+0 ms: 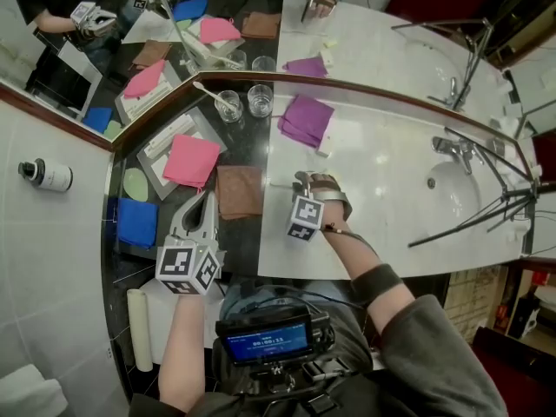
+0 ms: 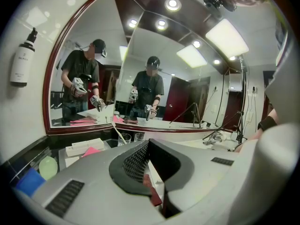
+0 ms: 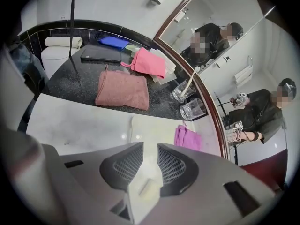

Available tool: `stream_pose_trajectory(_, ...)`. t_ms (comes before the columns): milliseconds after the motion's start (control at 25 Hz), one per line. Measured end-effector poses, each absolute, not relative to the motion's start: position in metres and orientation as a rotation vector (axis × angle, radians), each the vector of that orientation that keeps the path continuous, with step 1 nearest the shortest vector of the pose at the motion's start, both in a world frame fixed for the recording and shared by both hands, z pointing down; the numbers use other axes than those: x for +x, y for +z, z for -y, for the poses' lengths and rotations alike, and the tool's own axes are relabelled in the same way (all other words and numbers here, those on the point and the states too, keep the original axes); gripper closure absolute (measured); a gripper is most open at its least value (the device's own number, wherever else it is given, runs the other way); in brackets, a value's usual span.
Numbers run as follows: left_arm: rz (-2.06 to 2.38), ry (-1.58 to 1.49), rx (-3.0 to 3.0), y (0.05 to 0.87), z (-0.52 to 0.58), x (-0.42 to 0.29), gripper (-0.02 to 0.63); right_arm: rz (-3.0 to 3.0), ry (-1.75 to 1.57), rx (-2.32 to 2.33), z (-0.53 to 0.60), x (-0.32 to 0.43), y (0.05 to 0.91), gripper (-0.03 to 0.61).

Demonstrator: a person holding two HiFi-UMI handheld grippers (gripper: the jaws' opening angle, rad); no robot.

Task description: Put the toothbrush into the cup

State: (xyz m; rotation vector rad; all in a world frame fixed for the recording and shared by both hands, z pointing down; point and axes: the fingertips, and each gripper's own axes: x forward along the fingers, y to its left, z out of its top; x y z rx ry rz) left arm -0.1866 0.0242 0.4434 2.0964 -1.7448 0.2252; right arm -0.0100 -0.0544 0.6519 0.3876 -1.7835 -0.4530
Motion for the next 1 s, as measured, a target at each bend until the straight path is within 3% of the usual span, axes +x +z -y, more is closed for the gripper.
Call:
stream_pose_trajectory(320,1.761,0.242,2.082,0.450,-0.032,-0.185,0.614,1.778,-0.540,0.349,0.060,0.001,0.608,0.558)
stream_pose_trajectory(1000,1.761,0.326,2.079,0.465,-0.039,-0.187,0.614,1.908,-0.486,0.557,0.069,0.046,0.510,0.561)
